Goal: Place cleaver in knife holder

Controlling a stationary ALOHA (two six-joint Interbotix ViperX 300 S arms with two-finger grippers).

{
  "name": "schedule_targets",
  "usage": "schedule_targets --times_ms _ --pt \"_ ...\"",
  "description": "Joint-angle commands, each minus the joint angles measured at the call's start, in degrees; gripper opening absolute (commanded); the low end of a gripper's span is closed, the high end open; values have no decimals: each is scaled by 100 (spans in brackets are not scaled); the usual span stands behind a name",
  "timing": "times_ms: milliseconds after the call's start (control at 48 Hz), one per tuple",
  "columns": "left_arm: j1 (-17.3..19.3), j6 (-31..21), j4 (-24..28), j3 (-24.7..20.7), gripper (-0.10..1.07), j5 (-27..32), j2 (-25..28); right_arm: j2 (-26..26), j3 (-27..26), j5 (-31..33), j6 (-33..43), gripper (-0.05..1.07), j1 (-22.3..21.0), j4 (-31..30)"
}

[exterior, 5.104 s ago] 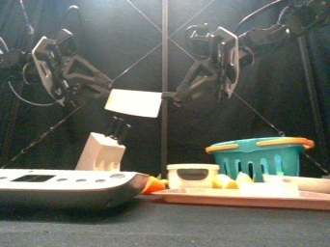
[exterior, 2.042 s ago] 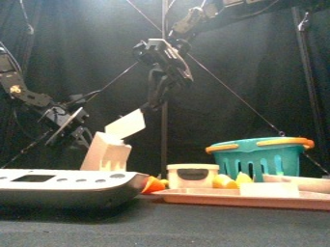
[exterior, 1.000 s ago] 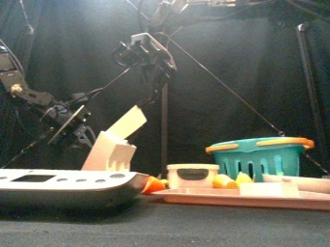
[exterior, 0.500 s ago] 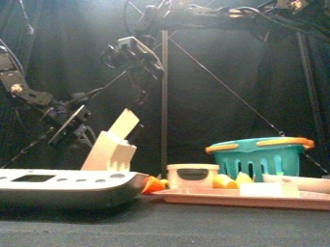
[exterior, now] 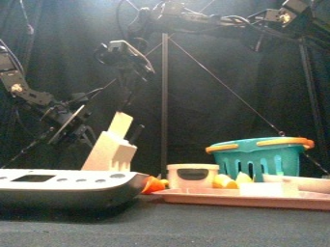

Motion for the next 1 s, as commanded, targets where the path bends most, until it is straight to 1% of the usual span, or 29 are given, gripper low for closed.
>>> schedule_targets --times_ms 0,125,229,771,979 --pt "-26 -9 -9 -97 44 -26 -18 -132 -308 -18 -26 60 -26 0" --pt "-53 0 -44 -79 44 -35 -18 -88 -352 9 -44 70 -26 0" --pt "-70 0 -70 -79 44 -35 -18 -88 -352 70 -44 74 -26 26" --pt "-70 0 -70 -79 44 -26 -35 -158 -352 316 -62 74 44 -88" --pt "-62 0 -70 -62 44 -26 -53 -193 -343 501 -70 74 70 -141"
